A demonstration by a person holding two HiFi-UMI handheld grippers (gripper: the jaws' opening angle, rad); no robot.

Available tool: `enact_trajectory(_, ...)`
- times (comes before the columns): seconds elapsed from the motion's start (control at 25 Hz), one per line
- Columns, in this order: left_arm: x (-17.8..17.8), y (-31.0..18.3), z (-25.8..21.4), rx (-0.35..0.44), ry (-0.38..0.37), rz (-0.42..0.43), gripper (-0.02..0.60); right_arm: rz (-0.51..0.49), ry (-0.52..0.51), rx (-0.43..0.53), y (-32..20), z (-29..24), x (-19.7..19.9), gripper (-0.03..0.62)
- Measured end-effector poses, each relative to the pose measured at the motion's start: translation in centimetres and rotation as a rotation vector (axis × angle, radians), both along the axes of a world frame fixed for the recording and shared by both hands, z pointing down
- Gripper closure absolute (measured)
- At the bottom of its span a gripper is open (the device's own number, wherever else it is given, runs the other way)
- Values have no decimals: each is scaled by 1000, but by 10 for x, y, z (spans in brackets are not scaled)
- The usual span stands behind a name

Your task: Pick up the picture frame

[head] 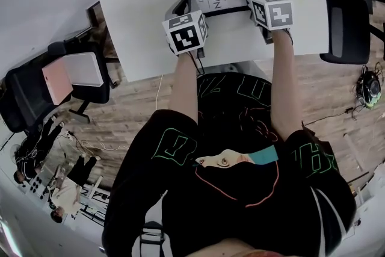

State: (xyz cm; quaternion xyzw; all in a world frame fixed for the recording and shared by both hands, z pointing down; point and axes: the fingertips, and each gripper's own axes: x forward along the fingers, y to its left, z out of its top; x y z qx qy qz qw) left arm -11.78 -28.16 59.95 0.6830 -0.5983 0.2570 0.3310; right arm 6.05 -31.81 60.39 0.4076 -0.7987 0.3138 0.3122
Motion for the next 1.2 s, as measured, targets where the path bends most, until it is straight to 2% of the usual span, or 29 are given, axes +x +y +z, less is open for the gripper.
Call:
enact_trajectory(0.24, 3, 2, 0, 3, 12, 9, 499, 14, 15, -13, 0, 1, 4, 470)
enact_trajectory(0.48, 4, 1, 0, 13, -4, 17, 492, 10, -3, -3, -1, 2, 0, 470)
enact_trajectory(0.6, 1, 1, 0, 12, -40, 11, 477, 11, 3, 3, -1, 0, 0, 470)
enact_trajectory(0.76, -3, 3, 5, -14, -49, 4, 469, 21, 10, -5, 0, 0, 3, 470)
enact_trajectory(1.0, 0, 3, 7, -27, -40, -4, 494, 36, -1, -14, 0, -1, 2, 481)
enact_trajectory(1.2, -3, 2, 2, -4, -45, -19, 503, 57, -18, -15, 0, -5, 3, 502)
